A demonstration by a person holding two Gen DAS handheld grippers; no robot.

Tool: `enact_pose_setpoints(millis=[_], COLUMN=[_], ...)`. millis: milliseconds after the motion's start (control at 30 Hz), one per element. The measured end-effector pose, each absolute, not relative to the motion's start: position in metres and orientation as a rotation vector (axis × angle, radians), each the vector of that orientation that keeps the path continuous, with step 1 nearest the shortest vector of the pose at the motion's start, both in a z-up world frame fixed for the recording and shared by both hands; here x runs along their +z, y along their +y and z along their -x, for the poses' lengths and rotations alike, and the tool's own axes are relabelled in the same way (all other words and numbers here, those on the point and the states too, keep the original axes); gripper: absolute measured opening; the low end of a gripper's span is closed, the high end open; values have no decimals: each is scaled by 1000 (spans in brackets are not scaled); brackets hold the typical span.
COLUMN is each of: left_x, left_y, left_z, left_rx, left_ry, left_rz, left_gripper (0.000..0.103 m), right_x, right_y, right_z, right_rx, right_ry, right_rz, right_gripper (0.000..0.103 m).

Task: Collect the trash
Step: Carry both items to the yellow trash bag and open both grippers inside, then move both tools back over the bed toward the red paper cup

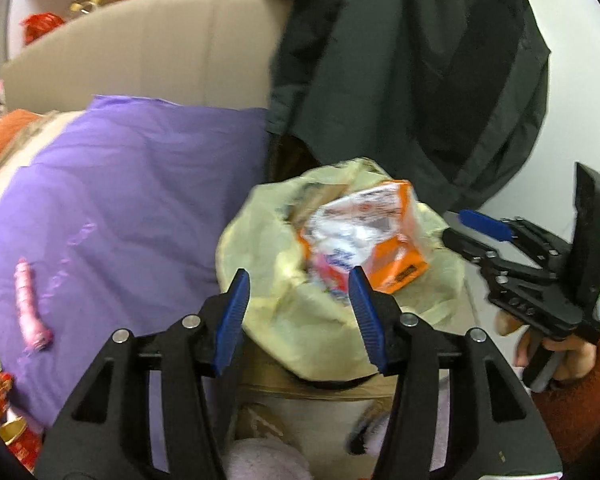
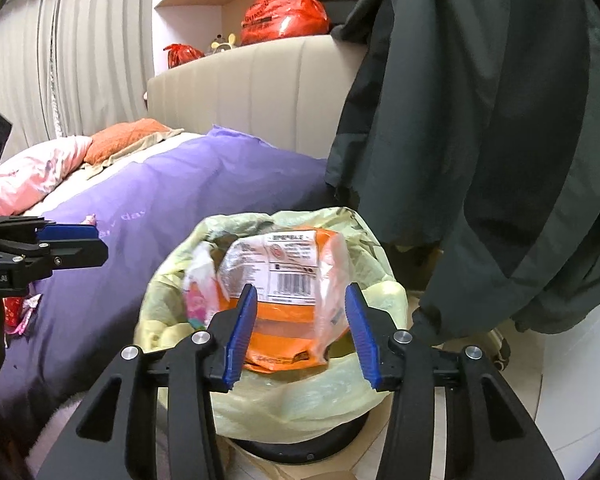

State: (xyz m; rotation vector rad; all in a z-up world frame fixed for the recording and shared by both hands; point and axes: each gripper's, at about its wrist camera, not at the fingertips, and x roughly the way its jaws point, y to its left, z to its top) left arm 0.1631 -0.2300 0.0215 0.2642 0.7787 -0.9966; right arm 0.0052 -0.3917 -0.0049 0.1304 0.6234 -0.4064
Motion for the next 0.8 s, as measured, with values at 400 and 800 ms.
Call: enact_pose_setpoints(millis=[400,800], left_x=[31,35], left_y=[-175,2], left_z=[-143,-170], left_rx=[-924,-677], left_ry=[668,661], left_rz=[-283,-192], left_gripper=[49,49], right_x=[10,18], right_y=[-341,-233], right_z=[-8,-49], right_rx=[-340,-47], right_ry=[579,578], right_rz=[-168,-96], right_gripper=[54,58])
